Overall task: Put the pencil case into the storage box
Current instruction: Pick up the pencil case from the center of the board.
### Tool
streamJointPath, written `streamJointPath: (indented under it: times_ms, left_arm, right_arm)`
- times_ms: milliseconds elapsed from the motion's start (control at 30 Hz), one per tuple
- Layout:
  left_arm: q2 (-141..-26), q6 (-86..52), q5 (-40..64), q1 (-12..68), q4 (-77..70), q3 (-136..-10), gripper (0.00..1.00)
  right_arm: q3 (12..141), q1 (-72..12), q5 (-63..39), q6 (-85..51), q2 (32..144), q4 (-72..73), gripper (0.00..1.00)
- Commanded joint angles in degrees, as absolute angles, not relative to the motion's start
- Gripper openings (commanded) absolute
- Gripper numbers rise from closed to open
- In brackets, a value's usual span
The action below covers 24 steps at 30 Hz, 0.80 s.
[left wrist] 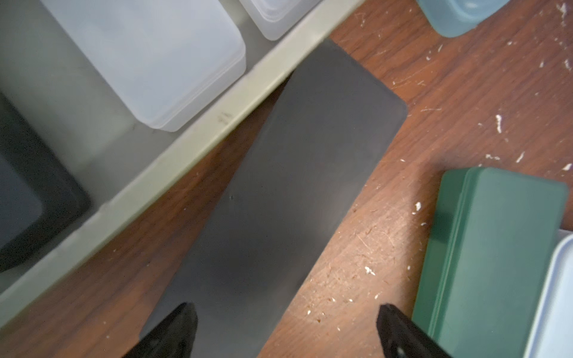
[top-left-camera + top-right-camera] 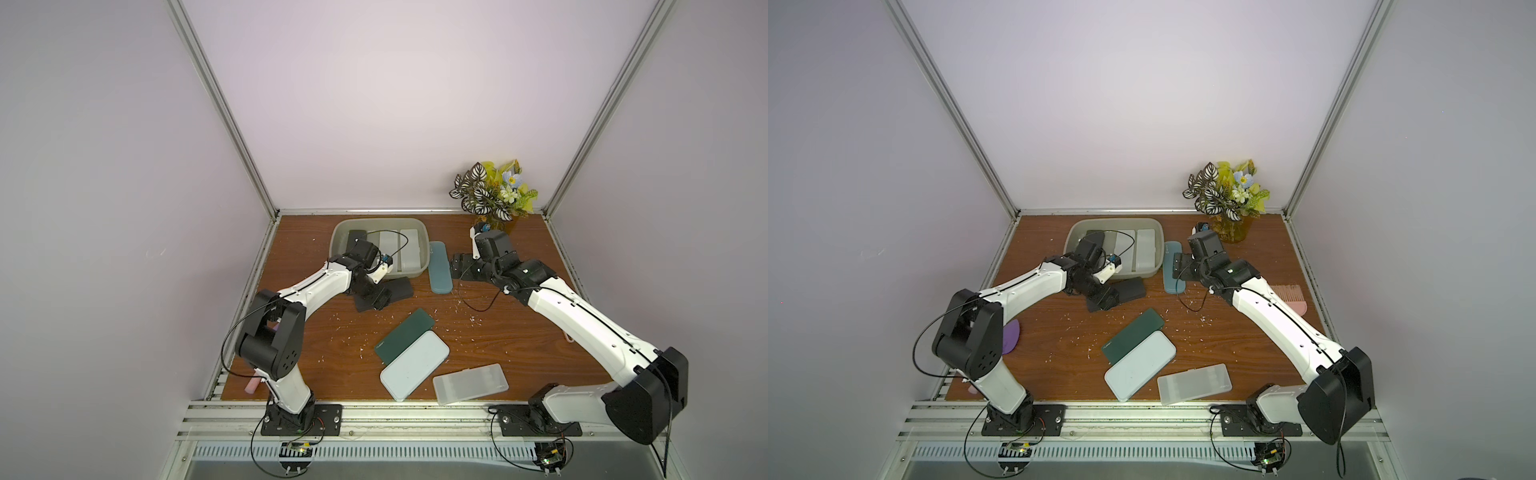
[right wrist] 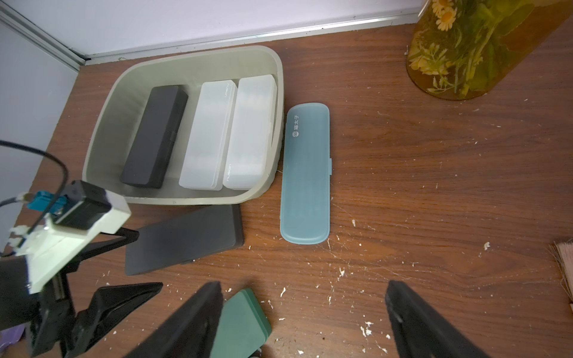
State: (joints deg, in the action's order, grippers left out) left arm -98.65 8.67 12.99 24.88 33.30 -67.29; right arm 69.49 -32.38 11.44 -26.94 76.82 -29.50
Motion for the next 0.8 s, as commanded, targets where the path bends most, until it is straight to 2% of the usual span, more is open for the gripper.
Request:
streamJointPath:
  times_ms: [0,333,767]
  left_arm:
    - [-100.38,11.32,11.37,26.09,34.89,-69.88,0.92]
    - [-104.59,14.43,7.13,26.4,35.6,-72.86,0.93]
    - [-109.49,15.56,9.2,26.43,36.64,-75.61,0.94]
  right_arm:
    - [69.96,-32.08,11.14,-25.84,76.08,-28.3,0.9]
    - [70.18,-31.83,11.09,-25.59,76.93,-28.2,0.9]
    - [69.9,-31.73,10.9,-25.49,77.37,-28.12,0.9]
